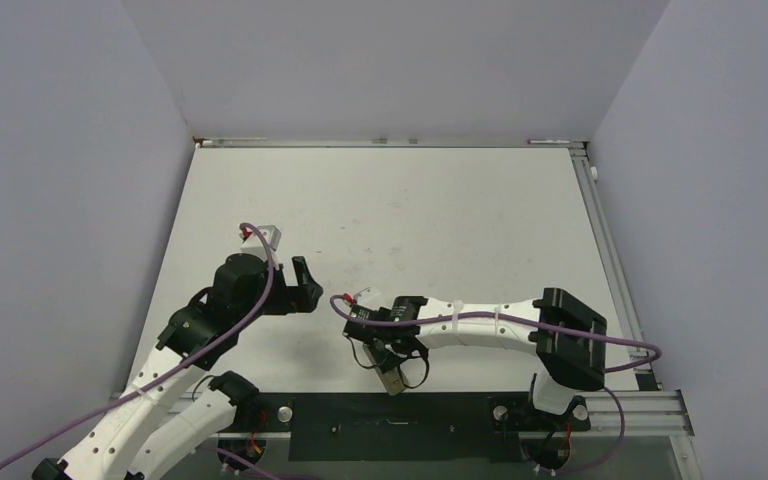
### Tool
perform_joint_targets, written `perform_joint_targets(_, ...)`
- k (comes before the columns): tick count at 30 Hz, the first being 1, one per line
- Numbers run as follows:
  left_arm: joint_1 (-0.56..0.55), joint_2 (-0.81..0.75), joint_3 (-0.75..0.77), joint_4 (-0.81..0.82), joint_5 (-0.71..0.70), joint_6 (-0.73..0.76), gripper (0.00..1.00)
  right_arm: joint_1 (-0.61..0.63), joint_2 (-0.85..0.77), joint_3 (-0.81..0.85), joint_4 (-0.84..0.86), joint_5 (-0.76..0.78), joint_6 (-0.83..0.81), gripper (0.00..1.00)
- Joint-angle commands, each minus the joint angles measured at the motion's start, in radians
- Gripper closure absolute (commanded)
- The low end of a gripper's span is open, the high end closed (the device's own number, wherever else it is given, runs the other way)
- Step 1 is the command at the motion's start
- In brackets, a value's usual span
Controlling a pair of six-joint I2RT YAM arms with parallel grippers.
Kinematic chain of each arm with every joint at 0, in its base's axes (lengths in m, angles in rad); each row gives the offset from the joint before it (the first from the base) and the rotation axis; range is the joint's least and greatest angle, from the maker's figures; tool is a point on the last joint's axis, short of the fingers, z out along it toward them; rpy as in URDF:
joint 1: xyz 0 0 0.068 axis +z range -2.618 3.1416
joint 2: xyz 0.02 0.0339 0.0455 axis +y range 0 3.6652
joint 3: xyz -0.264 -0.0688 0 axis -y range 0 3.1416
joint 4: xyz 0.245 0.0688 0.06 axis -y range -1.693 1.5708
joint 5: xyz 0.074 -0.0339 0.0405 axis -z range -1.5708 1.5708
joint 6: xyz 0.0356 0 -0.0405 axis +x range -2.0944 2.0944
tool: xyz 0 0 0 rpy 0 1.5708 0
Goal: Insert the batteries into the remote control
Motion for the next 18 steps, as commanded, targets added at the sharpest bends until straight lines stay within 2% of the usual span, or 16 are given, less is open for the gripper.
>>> perform_joint_targets(1, 0.011, 0.0, 0.01, 0.033, 0.005, 0.017, 0.04, 0.008, -0.078, -0.019, 0.018, 0.042, 0.03, 0.88)
perform_joint_targets(3, 0.012, -0.001, 0.011, 0.031, 0.005, 0.018, 0.04, 0.008, -0.087, -0.027, 0.022, 0.042, 0.034, 0.91)
perform_joint_targets(18, 0.021, -0.001, 0.008, 0.033, 0.007, 0.016, 0.04, 0.022, -0.102, -0.083, 0.071, 0.014, 0.057, 0.91)
